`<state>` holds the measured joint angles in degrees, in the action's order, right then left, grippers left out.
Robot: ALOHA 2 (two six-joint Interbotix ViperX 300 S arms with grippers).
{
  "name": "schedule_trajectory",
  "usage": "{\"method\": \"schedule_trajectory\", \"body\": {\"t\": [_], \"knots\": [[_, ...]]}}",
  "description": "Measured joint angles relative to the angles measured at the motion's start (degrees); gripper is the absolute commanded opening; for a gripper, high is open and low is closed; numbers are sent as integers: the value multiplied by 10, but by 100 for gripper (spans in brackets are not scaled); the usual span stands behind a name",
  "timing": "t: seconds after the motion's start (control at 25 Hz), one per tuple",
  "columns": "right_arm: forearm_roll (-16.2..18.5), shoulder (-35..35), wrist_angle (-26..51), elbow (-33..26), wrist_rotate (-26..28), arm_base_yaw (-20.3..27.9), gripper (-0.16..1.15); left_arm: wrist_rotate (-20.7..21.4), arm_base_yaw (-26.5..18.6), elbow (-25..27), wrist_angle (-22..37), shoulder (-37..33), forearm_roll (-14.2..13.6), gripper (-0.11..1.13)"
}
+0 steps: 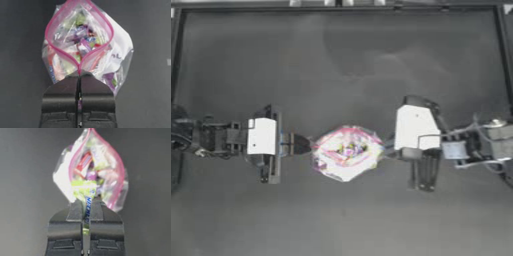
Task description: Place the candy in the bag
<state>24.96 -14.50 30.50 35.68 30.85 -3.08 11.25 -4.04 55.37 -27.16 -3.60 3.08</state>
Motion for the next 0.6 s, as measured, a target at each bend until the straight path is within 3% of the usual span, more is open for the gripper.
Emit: {"method": "schedule_trajectory", "body": {"t": [0.6], "knots": [[19,127,-76,-45,-13,39,5,3,1,0,-7,0,-3,5]]}}
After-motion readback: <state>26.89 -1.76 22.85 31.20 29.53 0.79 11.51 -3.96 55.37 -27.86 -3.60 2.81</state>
